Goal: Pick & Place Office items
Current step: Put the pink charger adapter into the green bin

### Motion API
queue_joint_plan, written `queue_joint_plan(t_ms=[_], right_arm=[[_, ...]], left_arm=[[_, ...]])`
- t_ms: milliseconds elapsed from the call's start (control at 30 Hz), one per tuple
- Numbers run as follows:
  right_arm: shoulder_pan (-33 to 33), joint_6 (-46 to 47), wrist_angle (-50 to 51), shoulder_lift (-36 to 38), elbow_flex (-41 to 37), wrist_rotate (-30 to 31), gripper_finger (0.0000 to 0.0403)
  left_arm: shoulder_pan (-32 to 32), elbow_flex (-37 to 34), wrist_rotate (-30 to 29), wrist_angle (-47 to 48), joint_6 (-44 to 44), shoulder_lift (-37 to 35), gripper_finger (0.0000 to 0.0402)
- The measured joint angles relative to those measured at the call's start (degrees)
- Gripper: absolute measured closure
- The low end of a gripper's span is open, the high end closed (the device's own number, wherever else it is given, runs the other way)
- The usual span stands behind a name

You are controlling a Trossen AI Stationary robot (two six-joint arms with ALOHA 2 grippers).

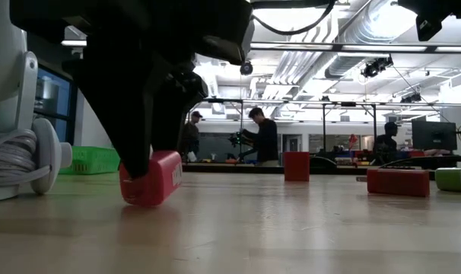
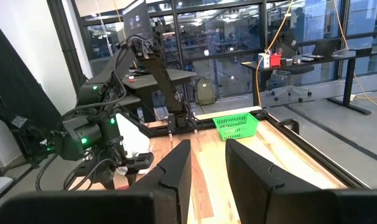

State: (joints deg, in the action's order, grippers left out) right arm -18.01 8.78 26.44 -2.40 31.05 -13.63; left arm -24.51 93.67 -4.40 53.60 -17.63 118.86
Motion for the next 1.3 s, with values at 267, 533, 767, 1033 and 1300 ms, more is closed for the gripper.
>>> queue_joint_plan(t_ms=[267,533,767,1033,1300], right_arm=[[-0.01,0.0,0.0,0.01,0.0,0.0,0.0316],[-0.01,0.0,-0.01,0.0,0.0,0.0,0.0316],[0.01,0.0,-0.02,-0.01,0.0,0.0,0.0316],[-0.01,0.0,-0.02,0.01,0.0,0.0,0.0316],[-0.01,0.0,-0.02,-0.01,0.0,0.0,0.0316]], left_arm=[[0.0,0.0,-0.22,0.59,0.02,-0.53,0.0167],[0.1,0.0,-0.22,0.94,0.06,-0.54,0.0167],[0.11,0.0,-0.22,0.95,0.23,-0.54,0.0184],[0.39,0.0,-0.19,1.02,0.2,-0.54,0.0221],[0.39,0.0,-0.19,1.04,0.16,-0.58,0.0228]])
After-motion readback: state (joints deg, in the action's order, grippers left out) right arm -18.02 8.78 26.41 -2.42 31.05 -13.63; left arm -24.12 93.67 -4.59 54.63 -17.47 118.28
